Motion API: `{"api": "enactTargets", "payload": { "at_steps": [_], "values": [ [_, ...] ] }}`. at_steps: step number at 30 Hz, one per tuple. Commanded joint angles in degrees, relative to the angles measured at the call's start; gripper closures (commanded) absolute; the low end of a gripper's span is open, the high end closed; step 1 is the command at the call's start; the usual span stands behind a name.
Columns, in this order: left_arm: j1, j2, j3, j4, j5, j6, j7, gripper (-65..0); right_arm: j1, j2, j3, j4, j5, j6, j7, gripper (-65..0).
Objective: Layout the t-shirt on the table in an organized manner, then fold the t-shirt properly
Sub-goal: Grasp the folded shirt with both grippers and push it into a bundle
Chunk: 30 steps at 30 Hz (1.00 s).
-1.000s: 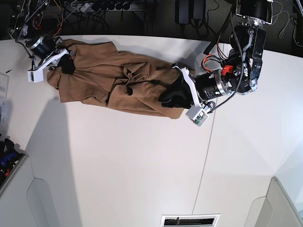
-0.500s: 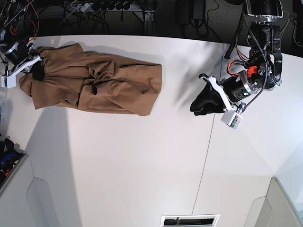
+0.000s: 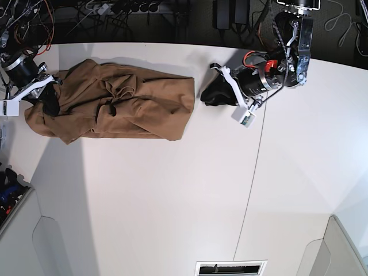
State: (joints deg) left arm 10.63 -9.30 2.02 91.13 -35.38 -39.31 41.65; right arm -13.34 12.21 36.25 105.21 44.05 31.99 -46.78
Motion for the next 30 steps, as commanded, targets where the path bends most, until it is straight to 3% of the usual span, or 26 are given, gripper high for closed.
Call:
{"api": "enactTargets", "payload": {
  "at_steps": [1,7,12,17,18,21,22,30],
  "values": [
    [-0.66,0.44,0.90,0.28,-0.72,-0.69,-2.05,-12.1,0.48,-0.07,0.37,2.29,1.60,0.44,1.33,0.0],
    [-0.61,2.84,4.42,-2.82,0.63,-0.69,-2.86,-12.1,1.60,-4.96,-3.02,7.98,1.84,0.66,1.16,0.0],
    [-0.61,2.95,4.76,-3.26,0.48,-0.69,-2.84,-12.1,2.21,-9.88,-13.53,8.52,-0.61,0.85,1.11,0.0],
    [-0.63,2.95,4.76,-3.26,0.50,-0.69,-2.84,-12.1,2.19,-12.44,-25.07,8.46,-6.12,0.81,-0.22,0.0],
    [-0.61,2.95,4.76,-3.26,0.48,-0.69,-2.84,-12.1,2.19,-12.37,-27.02,8.46,-7.34,0.81,-0.20,-2.7],
    [-0.61,2.86,4.76,-3.26,0.52,-0.69,-2.62,-12.1,2.05,-12.37,-31.19,8.46,-10.97,0.74,-0.15,-37.4],
    [-0.61,2.73,4.76,-3.26,0.50,-0.69,-2.62,-12.1,2.05,-12.37,-32.02,8.46,-11.28,0.72,-0.15,-43.6],
    [-0.63,2.58,4.74,-3.23,0.48,-0.69,-2.62,-12.1,2.10,-12.37,-33.27,9.18,-9.11,0.68,-0.15,-44.9]
  ]
}}
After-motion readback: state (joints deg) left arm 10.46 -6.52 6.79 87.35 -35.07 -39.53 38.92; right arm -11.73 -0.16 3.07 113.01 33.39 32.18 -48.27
